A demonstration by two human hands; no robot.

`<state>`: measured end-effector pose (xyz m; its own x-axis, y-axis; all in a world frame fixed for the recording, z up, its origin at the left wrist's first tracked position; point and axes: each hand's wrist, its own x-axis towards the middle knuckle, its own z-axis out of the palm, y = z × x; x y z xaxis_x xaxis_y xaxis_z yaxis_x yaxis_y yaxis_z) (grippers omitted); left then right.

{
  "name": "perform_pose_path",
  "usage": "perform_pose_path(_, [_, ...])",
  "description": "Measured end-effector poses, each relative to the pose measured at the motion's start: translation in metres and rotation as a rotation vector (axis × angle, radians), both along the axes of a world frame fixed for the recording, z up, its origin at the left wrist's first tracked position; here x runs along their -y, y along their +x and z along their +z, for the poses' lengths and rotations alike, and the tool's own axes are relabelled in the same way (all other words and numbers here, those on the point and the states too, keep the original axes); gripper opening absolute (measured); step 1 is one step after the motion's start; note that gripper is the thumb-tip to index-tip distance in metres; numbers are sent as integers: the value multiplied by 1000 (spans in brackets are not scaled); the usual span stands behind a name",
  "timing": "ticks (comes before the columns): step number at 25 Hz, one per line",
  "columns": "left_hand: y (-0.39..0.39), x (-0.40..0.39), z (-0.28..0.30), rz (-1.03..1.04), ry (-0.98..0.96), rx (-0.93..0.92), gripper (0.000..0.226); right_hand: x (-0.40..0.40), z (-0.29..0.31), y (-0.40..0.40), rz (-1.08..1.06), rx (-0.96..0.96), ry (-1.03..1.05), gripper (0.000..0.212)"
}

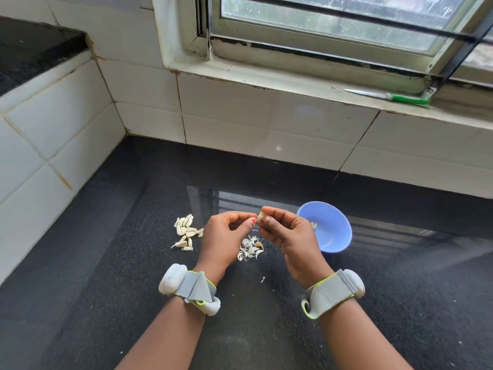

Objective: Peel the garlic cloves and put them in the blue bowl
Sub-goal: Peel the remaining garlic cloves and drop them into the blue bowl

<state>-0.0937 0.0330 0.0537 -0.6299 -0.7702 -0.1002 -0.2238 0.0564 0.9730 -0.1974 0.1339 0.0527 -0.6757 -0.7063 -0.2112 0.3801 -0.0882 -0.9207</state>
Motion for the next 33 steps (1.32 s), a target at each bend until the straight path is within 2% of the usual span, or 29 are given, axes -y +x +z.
perform_pose_path(7, [-3, -4, 5, 50, 256, -83, 12, 0, 2, 2, -5, 73, -5, 17])
perform_pose_path(15, [-3, -2, 3, 73, 295, -60, 13, -1, 2, 2, 43, -27, 37, 21])
perform_pose_path(18, [-3, -3, 2, 69, 266, -39, 12, -2, 2, 1, 54, -64, 46, 26])
perform_pose_path(21, [-2, -2, 0, 63, 205, -35, 9, -2, 2, 1, 46, -117, 76, 21])
perform_pose_path(25, [-2, 0, 2, 18, -29, 37, 9, 1, -2, 3, -12, -235, 133, 10])
perform_pose_path(28, [-2, -1, 8, -34, -186, 135, 7, 1, -3, 3, -24, -268, 133, 10])
perform_pose_path(33, [-3, 0, 12, -67, -265, 199, 11, 2, -3, -1, 16, -260, 99, 13])
